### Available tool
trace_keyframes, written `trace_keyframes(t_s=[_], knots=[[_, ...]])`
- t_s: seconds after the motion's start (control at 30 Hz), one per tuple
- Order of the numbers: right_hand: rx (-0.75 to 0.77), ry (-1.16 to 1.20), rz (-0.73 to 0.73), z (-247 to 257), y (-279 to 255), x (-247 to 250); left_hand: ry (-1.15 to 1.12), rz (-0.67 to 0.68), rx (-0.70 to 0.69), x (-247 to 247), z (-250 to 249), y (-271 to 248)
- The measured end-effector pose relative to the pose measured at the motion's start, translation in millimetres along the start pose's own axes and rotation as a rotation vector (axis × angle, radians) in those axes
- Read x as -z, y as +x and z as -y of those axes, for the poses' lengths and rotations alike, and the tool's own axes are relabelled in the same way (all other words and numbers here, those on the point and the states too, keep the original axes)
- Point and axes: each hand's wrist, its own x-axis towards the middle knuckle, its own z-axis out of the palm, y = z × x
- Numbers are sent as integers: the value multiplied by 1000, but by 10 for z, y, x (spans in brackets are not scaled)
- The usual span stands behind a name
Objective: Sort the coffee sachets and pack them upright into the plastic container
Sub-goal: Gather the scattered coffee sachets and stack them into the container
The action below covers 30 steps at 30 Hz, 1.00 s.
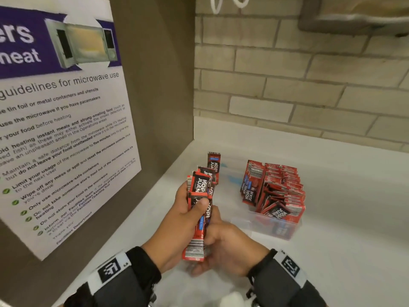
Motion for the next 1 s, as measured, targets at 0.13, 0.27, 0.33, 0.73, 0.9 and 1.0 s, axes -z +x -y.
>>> trace_keyframes(t_s=[0.13,0.27,0.33,0.73,0.9,1.0], knots=[[81,-219,40,-33,-1,11,138,44,-59,17,86,-62],[216,-541,-10,-34,-16,90,45,196,10,99,87,-76],[316,-523,-97,-43,-2,110,61,266,7,152,59,-83],[331,-763,-174,-149,118,81,218,410,106,330,189,-194],[257,-662,-150,-127,66,112,221,430,177,382,210,-224],[261,-647,-149,-117,57,108,219,379,157,366,202,-222]])
